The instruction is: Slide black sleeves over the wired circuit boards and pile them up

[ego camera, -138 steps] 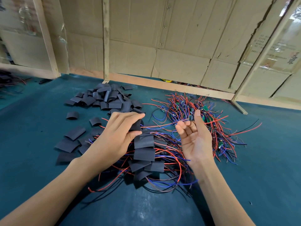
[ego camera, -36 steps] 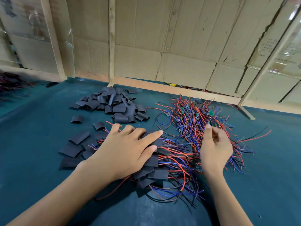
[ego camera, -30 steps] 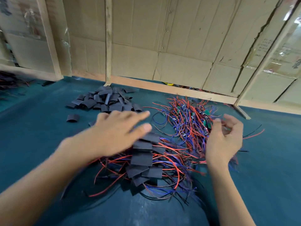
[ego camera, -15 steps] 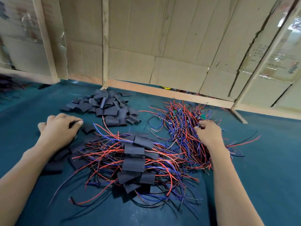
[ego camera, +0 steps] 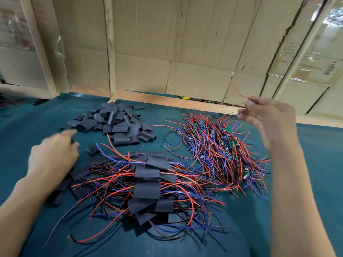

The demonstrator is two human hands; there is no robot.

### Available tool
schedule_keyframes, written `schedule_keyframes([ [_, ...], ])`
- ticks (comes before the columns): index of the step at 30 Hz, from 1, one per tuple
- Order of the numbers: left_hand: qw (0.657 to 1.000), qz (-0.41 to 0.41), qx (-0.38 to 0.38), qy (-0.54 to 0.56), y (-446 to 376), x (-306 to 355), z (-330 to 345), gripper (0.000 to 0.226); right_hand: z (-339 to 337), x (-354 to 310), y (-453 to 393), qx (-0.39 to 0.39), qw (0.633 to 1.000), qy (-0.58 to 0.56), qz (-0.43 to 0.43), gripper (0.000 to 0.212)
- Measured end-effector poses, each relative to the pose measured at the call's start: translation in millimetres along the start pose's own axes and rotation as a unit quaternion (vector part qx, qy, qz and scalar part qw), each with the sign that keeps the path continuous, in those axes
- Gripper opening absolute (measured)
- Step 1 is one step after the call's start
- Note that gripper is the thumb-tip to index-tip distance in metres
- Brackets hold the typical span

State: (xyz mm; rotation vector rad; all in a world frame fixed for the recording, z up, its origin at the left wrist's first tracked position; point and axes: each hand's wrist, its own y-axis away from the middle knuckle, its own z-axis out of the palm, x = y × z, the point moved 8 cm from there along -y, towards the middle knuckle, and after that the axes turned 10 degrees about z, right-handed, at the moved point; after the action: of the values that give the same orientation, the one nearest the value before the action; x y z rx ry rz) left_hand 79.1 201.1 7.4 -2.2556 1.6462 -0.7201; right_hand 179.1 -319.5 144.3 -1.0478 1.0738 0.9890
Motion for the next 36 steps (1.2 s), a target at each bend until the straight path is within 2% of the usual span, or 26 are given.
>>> schedule_keyframes([
  [1,0.995,0.023,0.055,0.075,-1,4,-11,0.039,8,-8,5,-0.028,0.999,-0.037,0.001,0.012],
  [3,0.961,0.086,0.187,0.187,0,18,-42,0.043,24,-19,16,-0.084,0.993,-0.082,0.009,0.011],
  [5,0.929,0.129,0.271,0.217,11,40,-72,0.041,42,-23,27,-0.140,0.985,-0.099,0.028,0.012],
  [7,0.915,0.157,0.292,0.228,22,67,-90,0.044,57,-21,36,-0.188,0.976,-0.097,0.056,0.016],
  [10,0.899,0.214,0.285,0.256,38,106,-103,0.053,77,-18,49,-0.234,0.966,-0.072,0.086,0.020],
  [13,0.890,0.268,0.265,0.257,46,130,-110,0.048,96,-15,64,-0.278,0.955,-0.030,0.100,0.021],
  [16,0.872,0.289,0.291,0.268,56,135,-123,0.041,115,-14,82,-0.321,0.940,-0.011,0.116,0.019],
  [19,0.865,0.292,0.307,0.270,61,138,-137,0.027,132,-18,98,-0.352,0.924,-0.071,0.131,0.025],
  [21,0.859,0.307,0.332,0.241,71,147,-145,0.028,141,-19,105,-0.359,0.913,-0.130,0.147,0.027],
  [22,0.861,0.314,0.327,0.228,77,153,-146,0.032,145,-18,110,-0.362,0.905,-0.155,0.160,0.026],
  [24,0.876,0.310,0.259,0.264,82,161,-139,0.028,156,-14,121,-0.370,0.887,-0.197,0.191,0.023],
  [26,0.889,0.294,0.170,0.306,78,178,-135,0.021,168,-10,131,-0.380,0.868,-0.234,0.217,0.022],
  [29,0.905,0.220,-0.008,0.363,52,195,-92,0.041,180,-3,140,-0.368,0.841,-0.294,0.265,0.027],
  [30,0.899,0.159,-0.030,0.408,45,194,-84,0.046,180,0,139,-0.351,0.832,-0.322,0.285,0.029],
  [32,0.871,0.268,0.026,0.411,58,206,-93,0.058,178,7,135,-0.307,0.811,-0.383,0.320,0.032],
  [33,0.859,0.282,0.048,0.425,67,203,-88,0.061,175,11,132,-0.284,0.805,-0.403,0.330,0.031],
  [35,0.859,0.301,0.008,0.414,84,196,-75,0.056,168,17,127,-0.248,0.806,-0.418,0.338,0.030],
  [36,0.849,0.294,-0.010,0.439,86,196,-70,0.054,166,19,126,-0.237,0.806,-0.422,0.339,0.029],
])
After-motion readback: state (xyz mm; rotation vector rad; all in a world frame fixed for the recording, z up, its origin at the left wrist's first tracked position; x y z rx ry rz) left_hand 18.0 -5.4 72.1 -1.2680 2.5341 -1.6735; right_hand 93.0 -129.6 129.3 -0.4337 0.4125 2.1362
